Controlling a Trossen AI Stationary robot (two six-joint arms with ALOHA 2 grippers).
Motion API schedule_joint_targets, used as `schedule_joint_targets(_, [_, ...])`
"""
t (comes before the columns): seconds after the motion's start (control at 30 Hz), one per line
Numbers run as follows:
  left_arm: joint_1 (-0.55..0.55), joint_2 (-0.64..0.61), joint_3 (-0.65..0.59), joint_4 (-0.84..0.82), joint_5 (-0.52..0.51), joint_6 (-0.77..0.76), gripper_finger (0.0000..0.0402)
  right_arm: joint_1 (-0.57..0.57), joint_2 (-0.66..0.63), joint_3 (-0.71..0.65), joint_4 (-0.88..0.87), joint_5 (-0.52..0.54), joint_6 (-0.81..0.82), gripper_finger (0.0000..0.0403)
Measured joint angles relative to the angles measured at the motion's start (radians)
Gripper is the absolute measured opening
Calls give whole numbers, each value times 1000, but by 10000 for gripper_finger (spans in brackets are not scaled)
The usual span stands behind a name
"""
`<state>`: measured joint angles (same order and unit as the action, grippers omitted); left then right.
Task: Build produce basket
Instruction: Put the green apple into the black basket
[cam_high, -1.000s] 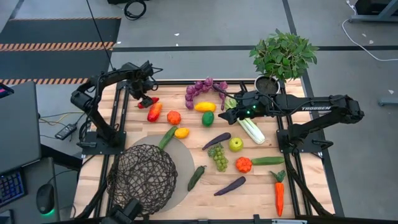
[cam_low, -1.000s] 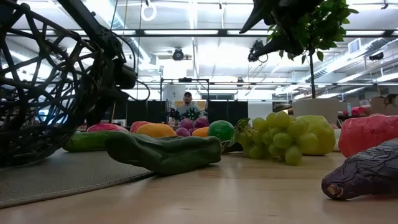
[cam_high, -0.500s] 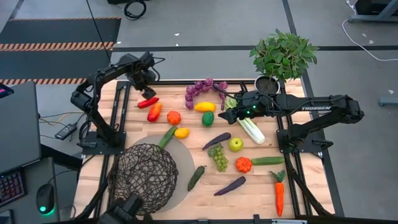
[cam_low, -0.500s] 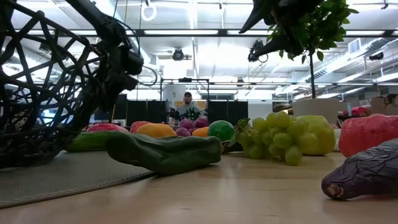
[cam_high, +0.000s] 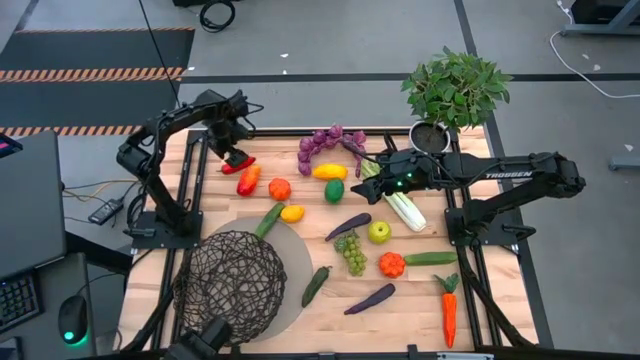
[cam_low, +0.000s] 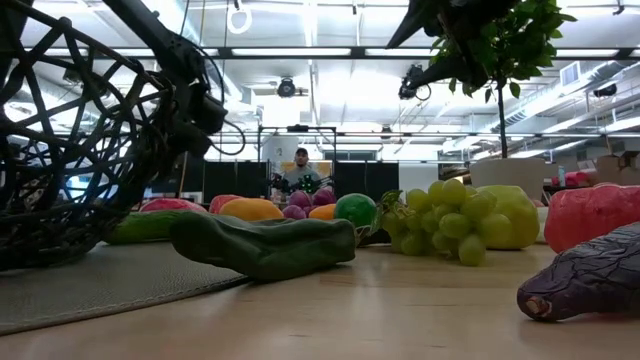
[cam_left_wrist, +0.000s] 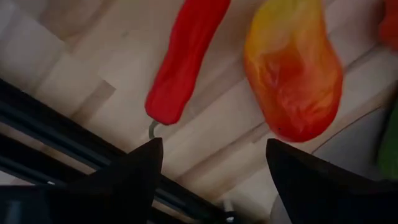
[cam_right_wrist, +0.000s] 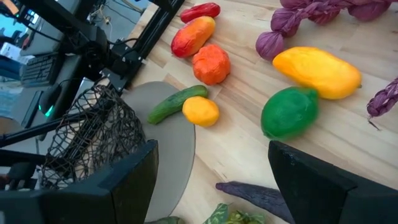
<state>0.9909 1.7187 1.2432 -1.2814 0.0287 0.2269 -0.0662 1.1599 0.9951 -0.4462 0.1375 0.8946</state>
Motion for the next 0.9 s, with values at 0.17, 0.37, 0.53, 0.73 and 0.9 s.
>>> schedule_joint_targets(0.17, [-15, 0, -80, 55, -19, 42, 291, 0, 0, 0, 0, 1, -3, 307])
schedule_joint_targets(0.37, [-17, 0, -102, 83, -122, 46, 291, 14, 0, 0, 0, 0, 2, 307])
schedule_joint_targets(0.53, [-21, 0, -97, 44, -118, 75, 291, 18, 0, 0, -1, 0, -9, 307])
schedule_joint_targets(0.73, [-40, -16, -82, -75, -55, 22, 291, 18, 0, 0, 0, 5, -23, 307])
schedule_joint_targets(0.9, [-86, -100, -78, -75, 8, -6, 290, 18, 0, 0, 0, 18, -34, 307])
